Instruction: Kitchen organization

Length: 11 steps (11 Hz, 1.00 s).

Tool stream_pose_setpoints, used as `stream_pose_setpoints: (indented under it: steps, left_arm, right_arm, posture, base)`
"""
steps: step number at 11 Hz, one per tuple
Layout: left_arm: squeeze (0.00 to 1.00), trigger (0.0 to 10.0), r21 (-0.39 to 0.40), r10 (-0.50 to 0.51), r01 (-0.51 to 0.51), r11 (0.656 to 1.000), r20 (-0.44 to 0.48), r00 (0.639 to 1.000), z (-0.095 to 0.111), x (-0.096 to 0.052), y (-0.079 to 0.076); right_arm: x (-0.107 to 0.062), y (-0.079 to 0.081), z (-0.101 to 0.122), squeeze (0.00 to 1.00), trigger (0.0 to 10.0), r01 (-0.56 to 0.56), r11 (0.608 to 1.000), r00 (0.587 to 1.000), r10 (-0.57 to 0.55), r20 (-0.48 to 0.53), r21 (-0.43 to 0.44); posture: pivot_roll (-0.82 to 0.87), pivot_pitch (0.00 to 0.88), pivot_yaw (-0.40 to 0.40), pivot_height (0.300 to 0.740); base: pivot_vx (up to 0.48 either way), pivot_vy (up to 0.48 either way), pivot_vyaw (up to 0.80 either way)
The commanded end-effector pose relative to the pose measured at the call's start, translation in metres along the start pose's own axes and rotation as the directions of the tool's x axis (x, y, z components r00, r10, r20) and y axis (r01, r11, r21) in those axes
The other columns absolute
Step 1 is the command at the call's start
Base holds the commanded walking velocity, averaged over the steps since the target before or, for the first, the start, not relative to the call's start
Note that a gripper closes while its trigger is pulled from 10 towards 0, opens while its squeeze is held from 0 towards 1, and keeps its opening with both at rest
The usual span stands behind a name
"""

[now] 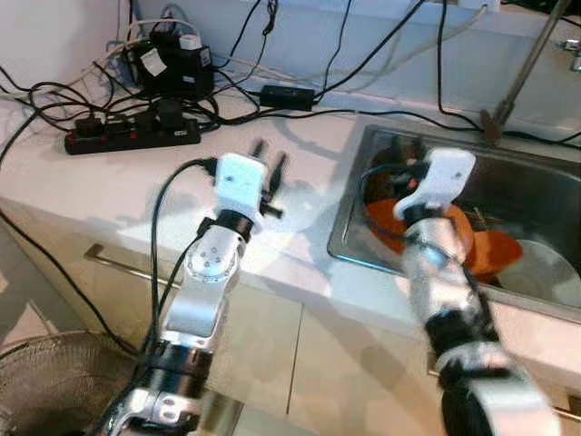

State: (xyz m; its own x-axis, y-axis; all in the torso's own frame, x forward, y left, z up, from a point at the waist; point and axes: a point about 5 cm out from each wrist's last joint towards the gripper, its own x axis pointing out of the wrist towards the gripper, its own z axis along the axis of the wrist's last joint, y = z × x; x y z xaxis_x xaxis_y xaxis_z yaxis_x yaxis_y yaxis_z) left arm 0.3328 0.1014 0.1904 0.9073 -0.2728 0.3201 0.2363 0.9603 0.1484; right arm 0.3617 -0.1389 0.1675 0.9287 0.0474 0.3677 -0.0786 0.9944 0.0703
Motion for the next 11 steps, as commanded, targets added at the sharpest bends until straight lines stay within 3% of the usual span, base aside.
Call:
stream_pose_setpoints:
  steps: [1,3,11]
  left_arm:
    - [0.0,10.0,-0.003,0.04,-0.04,0.999,0.029,0.999,0.002,0.003,0.003]
    - [0.0,10.0,-0.002,0.073,-0.073,0.997,0.057,0.996,0.002,0.003,0.002]
    - [0.0,10.0,-0.004,0.059,-0.059,0.998,0.09,0.994,0.0,0.006,-0.005]
  right_arm:
    - [-0.006,0.004,-0.003,0.0,10.0,-0.021,1.0,1.0,0.021,-0.004,-0.005]
    - [-0.015,0.022,-0.007,0.0,10.0,-0.051,0.998,0.999,0.051,-0.006,0.026]
    - [-0.013,0.022,0.004,0.0,10.0,-0.052,0.998,0.998,0.051,0.029,0.035]
  posture:
    - [0.21,0.003,-0.056,0.74]
    - [0.2,0.0,-0.057,0.74]
    - [0.19,0.0,-0.06,0.74]
  base:
    - [0.0,0.0,0.0]
    - [0.0,-0.139,0.0]
    - [0.0,-0.472,-0.1]
